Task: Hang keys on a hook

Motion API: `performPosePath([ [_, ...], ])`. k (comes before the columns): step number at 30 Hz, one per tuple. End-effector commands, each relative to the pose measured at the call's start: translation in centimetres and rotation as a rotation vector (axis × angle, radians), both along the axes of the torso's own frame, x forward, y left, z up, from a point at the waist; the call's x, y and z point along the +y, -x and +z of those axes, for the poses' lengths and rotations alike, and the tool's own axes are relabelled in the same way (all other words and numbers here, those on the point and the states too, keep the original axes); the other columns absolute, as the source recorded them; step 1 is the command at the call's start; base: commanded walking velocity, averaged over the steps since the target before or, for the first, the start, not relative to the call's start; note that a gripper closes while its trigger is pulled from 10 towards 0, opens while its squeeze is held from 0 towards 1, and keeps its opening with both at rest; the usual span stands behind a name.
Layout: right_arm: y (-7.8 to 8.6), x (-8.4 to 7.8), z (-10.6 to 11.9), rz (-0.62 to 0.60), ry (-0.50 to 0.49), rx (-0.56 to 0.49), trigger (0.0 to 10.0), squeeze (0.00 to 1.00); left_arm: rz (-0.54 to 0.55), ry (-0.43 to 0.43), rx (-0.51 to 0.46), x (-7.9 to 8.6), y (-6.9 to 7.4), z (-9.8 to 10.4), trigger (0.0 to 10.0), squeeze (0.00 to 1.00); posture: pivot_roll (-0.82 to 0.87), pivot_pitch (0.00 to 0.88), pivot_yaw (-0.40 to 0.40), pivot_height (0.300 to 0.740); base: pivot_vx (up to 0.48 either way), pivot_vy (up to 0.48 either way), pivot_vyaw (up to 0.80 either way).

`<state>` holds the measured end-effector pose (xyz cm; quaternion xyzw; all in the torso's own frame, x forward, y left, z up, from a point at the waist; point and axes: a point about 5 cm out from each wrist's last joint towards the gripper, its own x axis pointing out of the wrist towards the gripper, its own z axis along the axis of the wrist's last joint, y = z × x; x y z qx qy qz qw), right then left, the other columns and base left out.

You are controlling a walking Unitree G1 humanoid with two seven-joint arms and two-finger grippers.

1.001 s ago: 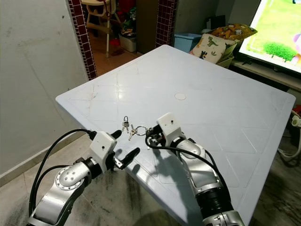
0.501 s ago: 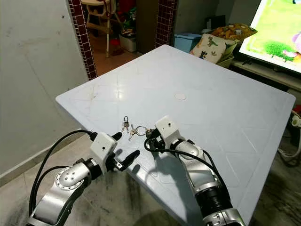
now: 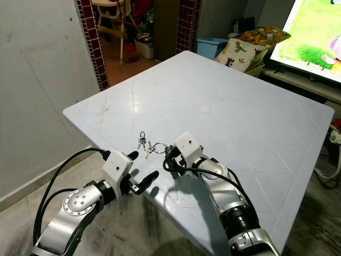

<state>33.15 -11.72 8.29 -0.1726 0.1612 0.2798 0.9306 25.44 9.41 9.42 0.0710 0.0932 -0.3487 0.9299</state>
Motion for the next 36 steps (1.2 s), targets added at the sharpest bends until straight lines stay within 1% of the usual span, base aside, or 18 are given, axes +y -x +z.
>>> performPosePath([
  [1,-0.3,-0.6,0.1,-0.020,-0.012,0.008,0.0,0.00,-0.015,-0.006,0.017,-0.2,0.1,-0.3,10.0,0.00,0.05,0.000,-0.057,0.740,0.000,0.000,0.00],
  [9,-0.8,-0.8,0.0,-0.030,-0.050,0.021,0.0,0.00,-0.014,-0.007,0.016,-0.2,0.2,-0.3,10.0,0.00,0.05,0.000,-0.056,0.740,0.000,0.000,0.00],
  [12,-0.7,-1.0,-0.2,-0.013,-0.076,0.027,0.0,0.00,-0.017,-0.009,0.018,-0.2,0.2,-0.4,10.0,0.00,0.05,0.000,-0.055,0.740,0.000,0.000,0.00],
  [17,-0.7,-1.3,-0.3,0.004,-0.088,0.024,0.0,0.00,-0.022,-0.010,0.022,-0.3,0.2,-0.5,10.0,0.00,0.05,0.000,-0.054,0.740,0.000,0.000,0.00],
  [18,-0.6,-1.5,-0.3,0.009,-0.085,0.028,4.2,0.00,-0.024,-0.011,0.023,-0.3,0.2,-0.5,10.0,0.00,0.05,0.000,-0.054,0.740,0.000,0.000,0.00],
  [19,-0.6,-1.6,-0.4,0.008,-0.082,0.030,8.8,0.00,-0.025,-0.011,0.023,-0.3,0.2,-0.5,10.0,0.00,0.05,0.000,-0.054,0.740,0.000,0.000,0.00],
  [20,-0.6,-1.8,-0.4,0.008,-0.079,0.031,8.8,0.00,-0.026,-0.012,0.023,-0.3,0.2,-0.5,10.0,0.00,0.05,0.000,-0.054,0.740,0.000,0.000,0.00],
  [21,-0.7,-1.9,-0.4,0.007,-0.079,0.031,10.0,0.00,-0.027,-0.013,0.022,-0.3,0.2,-0.5,10.0,0.00,0.05,0.000,-0.054,0.740,0.000,0.000,0.00],
  [27,-0.6,-2.4,-0.3,0.011,-0.077,0.029,10.0,0.00,-0.029,-0.013,0.023,-0.4,0.3,-0.5,10.0,0.00,0.05,0.000,-0.056,0.740,0.000,0.000,0.00],
  [31,-0.7,-2.7,-0.2,0.023,-0.061,0.007,10.0,0.00,-0.031,-0.011,0.026,-0.5,0.2,-0.6,10.0,0.00,0.05,0.000,-0.059,0.740,0.000,0.000,0.00],
  [35,-0.8,-2.8,-0.1,0.017,-0.076,0.003,10.0,0.00,-0.030,-0.011,0.026,-0.5,0.2,-0.6,10.0,0.00,0.05,0.000,-0.060,0.740,0.000,0.000,0.00],
  [36,-0.8,-2.8,-0.1,0.015,-0.087,0.009,0.0,0.00,-0.028,-0.009,0.027,-0.5,0.2,-0.6,10.0,0.00,0.05,0.000,-0.062,0.740,0.000,0.000,0.00],
])
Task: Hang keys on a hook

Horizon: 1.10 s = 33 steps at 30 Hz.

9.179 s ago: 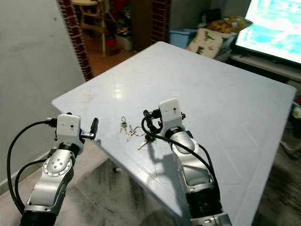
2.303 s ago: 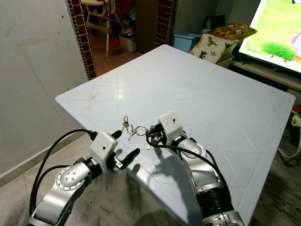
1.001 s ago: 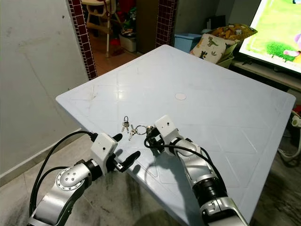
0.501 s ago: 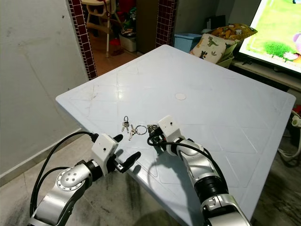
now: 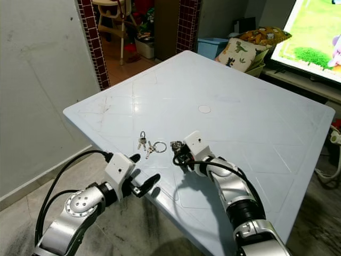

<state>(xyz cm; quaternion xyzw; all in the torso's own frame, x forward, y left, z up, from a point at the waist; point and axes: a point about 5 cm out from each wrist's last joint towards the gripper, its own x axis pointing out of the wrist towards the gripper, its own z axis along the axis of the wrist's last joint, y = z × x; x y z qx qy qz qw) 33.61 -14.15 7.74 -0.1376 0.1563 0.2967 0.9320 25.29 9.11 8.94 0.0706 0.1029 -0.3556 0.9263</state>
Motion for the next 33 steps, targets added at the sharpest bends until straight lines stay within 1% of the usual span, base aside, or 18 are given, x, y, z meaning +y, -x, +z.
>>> performPosePath([
  [1,-0.3,-0.3,0.3,-0.004,-0.016,-0.003,0.0,0.00,-0.013,-0.004,0.007,-0.2,0.1,-0.1,10.0,0.00,0.05,0.000,-0.062,0.740,0.000,0.000,0.00],
  [8,0.1,0.0,0.0,0.010,-0.031,0.001,0.0,0.00,-0.011,-0.002,0.010,-0.1,0.1,-0.2,10.0,0.00,0.05,0.000,-0.058,0.740,0.000,0.000,0.00],
  [16,0.1,0.0,0.2,-0.013,-0.072,-0.003,0.0,0.00,-0.020,-0.006,0.016,-0.1,0.1,-0.2,10.0,0.00,0.04,0.000,-0.051,0.740,0.000,0.000,0.00],
  [26,0.2,0.3,0.1,-0.061,-0.115,-0.008,0.0,0.00,-0.025,-0.012,0.017,0.0,0.2,-0.4,10.0,0.00,0.05,0.000,-0.043,0.740,0.000,0.000,0.00],
  [28,0.1,0.3,0.3,-0.083,-0.135,-0.018,0.0,0.00,-0.018,-0.012,0.008,0.0,0.2,-0.3,10.0,0.00,0.05,0.000,-0.044,0.740,0.000,0.000,0.00],
  [29,-0.3,0.2,1.0,-0.113,-0.170,-0.049,0.0,0.00,-0.003,-0.015,0.002,0.1,-0.3,-0.3,10.0,0.00,0.05,0.000,-0.043,0.740,0.000,0.000,0.00],
  [30,-0.4,0.2,1.2,-0.120,-0.178,-0.057,0.0,0.00,0.000,-0.016,0.001,0.1,-0.4,-0.3,10.0,0.00,0.05,0.000,-0.043,0.740,0.000,0.000,0.00],
  [33,-0.5,0.0,1.7,-0.153,-0.223,-0.060,0.0,0.00,0.018,-0.021,-0.030,0.2,-0.4,0.0,10.0,0.00,0.05,0.000,-0.039,0.740,0.000,0.000,0.00],
])
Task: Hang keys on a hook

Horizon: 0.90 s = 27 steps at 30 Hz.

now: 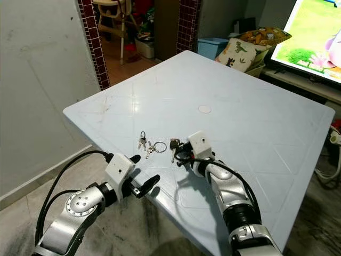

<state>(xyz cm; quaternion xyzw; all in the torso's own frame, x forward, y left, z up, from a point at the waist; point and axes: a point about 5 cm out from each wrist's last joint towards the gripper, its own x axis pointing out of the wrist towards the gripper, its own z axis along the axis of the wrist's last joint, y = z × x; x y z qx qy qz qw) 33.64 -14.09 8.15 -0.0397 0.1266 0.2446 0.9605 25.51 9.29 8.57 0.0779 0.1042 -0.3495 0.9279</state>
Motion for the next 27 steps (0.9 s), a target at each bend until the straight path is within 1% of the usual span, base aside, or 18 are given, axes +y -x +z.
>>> performPosePath([
  [1,-0.5,-0.1,1.3,-0.020,-0.029,-0.039,0.0,0.00,0.007,-0.006,-0.026,0.0,-0.1,0.3,10.0,0.00,0.05,0.000,-0.039,0.740,0.000,0.000,0.00],
  [2,-0.5,-0.1,1.3,-0.023,-0.033,-0.040,0.0,0.00,0.008,-0.006,-0.030,0.0,-0.1,0.4,10.0,0.00,0.05,0.000,-0.039,0.740,0.000,0.000,0.00],
  [3,-0.8,-0.2,2.0,-0.044,-0.067,-0.058,0.0,0.00,0.023,-0.003,-0.029,0.3,-0.4,0.4,10.0,0.00,0.04,0.000,-0.034,0.740,0.000,0.000,0.00],
  [5,-0.8,-0.2,2.0,-0.044,-0.067,-0.058,0.0,0.00,0.023,-0.003,-0.029,0.3,-0.4,0.4,10.0,0.00,0.04,0.000,-0.034,0.740,0.000,0.000,0.00],
  [6,-1.5,-0.3,3.7,-0.080,-0.106,-0.115,0.0,0.00,0.061,-0.003,-0.045,0.9,-1.1,0.6,10.0,0.00,0.04,0.000,-0.036,0.740,0.000,0.000,0.00],
  [7,-1.5,-0.3,3.7,-0.080,-0.106,-0.115,0.0,0.00,0.061,-0.003,-0.045,0.9,-1.1,0.6,10.0,0.00,0.04,0.000,-0.036,0.740,0.000,0.000,0.00],
  [8,-1.9,-0.1,5.2,-0.079,-0.133,-0.158,0.0,0.00,0.106,0.003,-0.072,1.5,-1.9,1.1,10.0,0.00,0.04,0.000,-0.038,0.740,0.000,0.000,0.00],
  [9,-1.9,0.1,5.6,-0.031,-0.036,-0.194,0.0,0.00,0.126,0.007,-0.080,1.8,-2.1,1.3,10.0,0.00,0.04,0.000,-0.039,0.740,0.000,0.000,0.00],
  [11,-1.9,0.1,5.6,-0.031,-0.036,-0.194,0.0,0.00,0.126,0.007,-0.080,1.8,-2.1,1.3,10.0,0.00,0.04,0.000,-0.039,0.740,0.000,0.000,0.00],
  [12,-2.1,0.4,6.2,0.016,0.090,-0.229,0.0,0.00,0.155,0.017,-0.085,2.0,-2.3,1.4,10.0,0.00,0.04,0.000,-0.039,0.740,0.000,0.000,0.00],
  [14,-2.8,0.0,7.2,-0.063,-0.058,-0.181,0.0,0.00,0.158,0.022,-0.084,1.9,-2.3,1.4,10.0,0.00,0.04,0.000,-0.040,0.740,0.000,0.000,0.00],
  [15,-3.0,0.0,7.4,-0.073,-0.107,-0.167,0.0,0.00,0.155,0.021,-0.083,1.8,-2.2,1.3,10.0,0.00,0.04,0.000,-0.041,0.740,0.000,0.000,0.00],
  [16,-3.0,0.0,7.4,-0.073,-0.107,-0.167,0.0,0.00,0.155,0.021,-0.083,1.8,-2.2,1.3,10.0,0.00,0.04,0.000,-0.041,0.740,0.000,0.000,0.00],
  [17,-3.1,0.0,7.7,-0.065,-0.150,-0.150,0.0,0.00,0.143,0.020,-0.078,1.5,-2.0,1.1,10.0,0.00,0.04,0.000,-0.043,0.740,0.000,0.000,0.00],
  [21,-3.0,0.1,7.7,-0.069,-0.180,-0.135,0.0,0.00,0.140,0.020,-0.075,1.3,-1.8,0.9,10.0,0.00,0.04,0.000,-0.044,0.740,0.000,0.000,0.00],
  [27,-2.6,0.5,7.1,-0.065,-0.187,-0.109,0.0,0.00,0.139,0.019,-0.079,1.4,-1.9,0.9,10.0,0.00,0.05,0.000,-0.042,0.740,0.000,0.000,0.00],
])
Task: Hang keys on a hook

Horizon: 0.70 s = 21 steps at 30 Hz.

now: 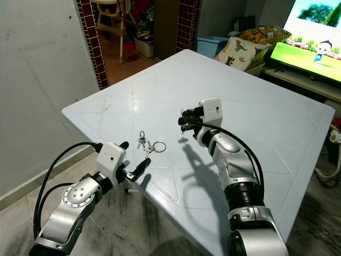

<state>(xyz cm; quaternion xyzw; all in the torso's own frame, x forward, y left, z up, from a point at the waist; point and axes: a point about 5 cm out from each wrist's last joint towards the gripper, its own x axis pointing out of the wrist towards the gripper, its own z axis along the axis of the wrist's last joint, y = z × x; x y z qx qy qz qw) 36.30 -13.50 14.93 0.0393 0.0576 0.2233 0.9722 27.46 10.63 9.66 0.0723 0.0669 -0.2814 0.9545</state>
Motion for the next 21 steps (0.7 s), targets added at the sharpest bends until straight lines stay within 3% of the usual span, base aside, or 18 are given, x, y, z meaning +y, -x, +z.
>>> performPosePath([
  [1,0.0,-0.1,0.4,-0.005,-0.006,-0.010,0.0,0.00,-0.001,-0.007,0.003,0.0,0.0,-0.2,10.0,0.00,0.05,0.000,-0.042,0.740,0.000,0.000,0.00],
  [5,0.0,0.4,0.7,0.006,-0.042,0.007,0.0,0.00,0.002,-0.013,-0.006,0.1,-0.1,-0.1,10.0,0.00,0.05,0.000,-0.037,0.740,0.000,0.000,0.00],
  [6,0.1,0.8,1.0,0.031,0.008,-0.030,0.0,0.00,0.022,-0.010,-0.024,0.3,-0.3,0.2,10.0,0.00,0.06,0.000,-0.035,0.740,0.000,0.000,0.00],
  [11,0.5,1.5,2.1,0.053,0.058,-0.115,0.0,0.00,0.209,-0.024,-0.119,1.7,-1.3,1.4,10.0,0.00,0.05,0.000,-0.029,0.740,0.000,0.000,0.00],
  [12,0.6,1.6,2.3,0.051,0.062,-0.130,0.5,0.00,0.236,-0.022,-0.130,2.0,-1.4,1.5,10.0,0.00,0.05,0.000,-0.028,0.740,0.000,0.000,0.00],
  [13,0.8,1.7,2.5,0.045,0.058,-0.146,2.0,0.00,0.268,-0.023,-0.145,2.3,-1.5,1.7,10.0,0.00,0.05,0.000,-0.027,0.740,0.000,0.000,0.00],
  [15,1.0,1.8,2.8,0.037,0.037,-0.156,3.5,0.00,0.305,-0.021,-0.156,2.7,-1.5,1.9,10.0,0.00,0.06,0.000,-0.020,0.740,0.000,0.000,0.00],
  [16,1.2,1.9,2.9,0.029,0.025,-0.164,4.9,0.00,0.321,-0.011,-0.153,2.8,-1.5,1.9,10.0,0.00,0.05,0.000,-0.018,0.740,0.000,0.000,0.00],
  [17,1.3,2.1,2.9,0.024,0.015,-0.168,4.9,0.00,0.329,-0.004,-0.149,3.0,-1.5,1.9,10.0,0.00,0.05,0.000,-0.014,0.740,0.000,0.000,0.00],
  [18,1.4,2.2,2.9,0.018,0.007,-0.170,10.0,0.00,0.335,-0.004,-0.150,3.0,-1.6,1.9,10.0,0.00,0.05,0.000,-0.013,0.740,0.000,0.000,0.00],
  [21,1.8,2.8,3.0,0.018,0.002,-0.187,10.0,0.00,0.354,-0.017,-0.175,3.1,-1.8,2.2,10.0,0.00,0.05,0.000,-0.007,0.740,0.000,0.000,0.00],
])
